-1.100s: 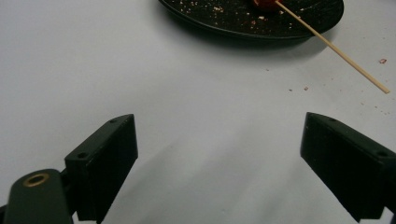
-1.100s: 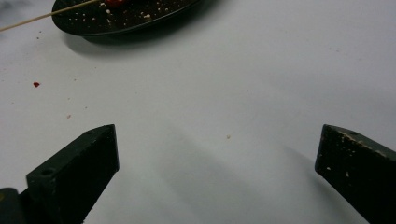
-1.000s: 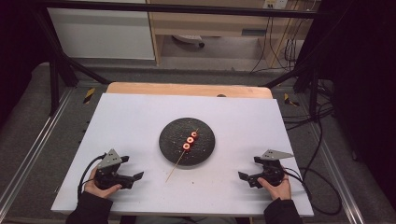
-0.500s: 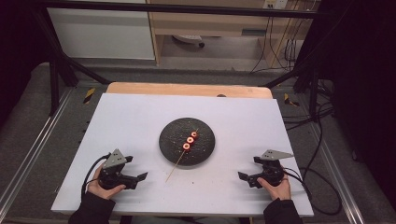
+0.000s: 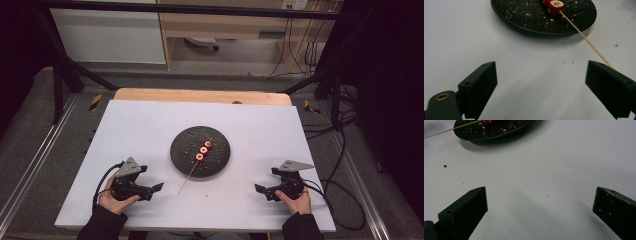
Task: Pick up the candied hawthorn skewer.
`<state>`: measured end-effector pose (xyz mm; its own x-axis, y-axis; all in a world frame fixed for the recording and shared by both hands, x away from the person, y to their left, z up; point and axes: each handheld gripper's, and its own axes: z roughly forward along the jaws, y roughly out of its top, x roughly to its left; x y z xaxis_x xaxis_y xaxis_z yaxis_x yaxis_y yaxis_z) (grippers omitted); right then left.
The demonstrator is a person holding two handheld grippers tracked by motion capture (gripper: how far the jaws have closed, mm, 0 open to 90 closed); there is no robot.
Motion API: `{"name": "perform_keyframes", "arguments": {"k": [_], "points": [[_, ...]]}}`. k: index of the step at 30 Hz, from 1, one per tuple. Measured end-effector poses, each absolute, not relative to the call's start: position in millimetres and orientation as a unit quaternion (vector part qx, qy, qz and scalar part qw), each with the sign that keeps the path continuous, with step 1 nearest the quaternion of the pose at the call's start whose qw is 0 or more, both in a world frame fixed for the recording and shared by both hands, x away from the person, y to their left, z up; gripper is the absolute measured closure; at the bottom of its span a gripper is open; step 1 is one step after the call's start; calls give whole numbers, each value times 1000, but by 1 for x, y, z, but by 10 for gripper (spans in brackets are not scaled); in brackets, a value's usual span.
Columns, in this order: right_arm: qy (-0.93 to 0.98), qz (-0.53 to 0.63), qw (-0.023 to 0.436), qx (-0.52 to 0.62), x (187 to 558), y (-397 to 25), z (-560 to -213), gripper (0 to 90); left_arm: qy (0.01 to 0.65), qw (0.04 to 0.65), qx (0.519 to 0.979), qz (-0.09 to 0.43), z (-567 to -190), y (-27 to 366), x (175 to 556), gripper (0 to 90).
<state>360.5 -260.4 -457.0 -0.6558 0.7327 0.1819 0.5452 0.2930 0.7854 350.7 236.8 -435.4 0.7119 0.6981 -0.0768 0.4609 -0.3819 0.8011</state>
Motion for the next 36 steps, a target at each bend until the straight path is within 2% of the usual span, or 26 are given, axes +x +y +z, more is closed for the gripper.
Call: {"name": "perform_keyframes", "arguments": {"k": [10, 24, 32, 36], "points": [[798, 438, 111, 398, 360, -259, -456, 5, 348, 424, 824, 141, -421, 218, 357, 106], [800, 436, 114, 396, 360, -259, -456, 5, 351, 405, 833, 133, -406, 167, 375, 140], [800, 436, 113, 397, 360, -259, -456, 5, 359, 381, 842, 127, -408, 140, 387, 255], [800, 436, 113, 396, 360, -259, -456, 5, 368, 371, 843, 128, -413, 130, 392, 397]]}}
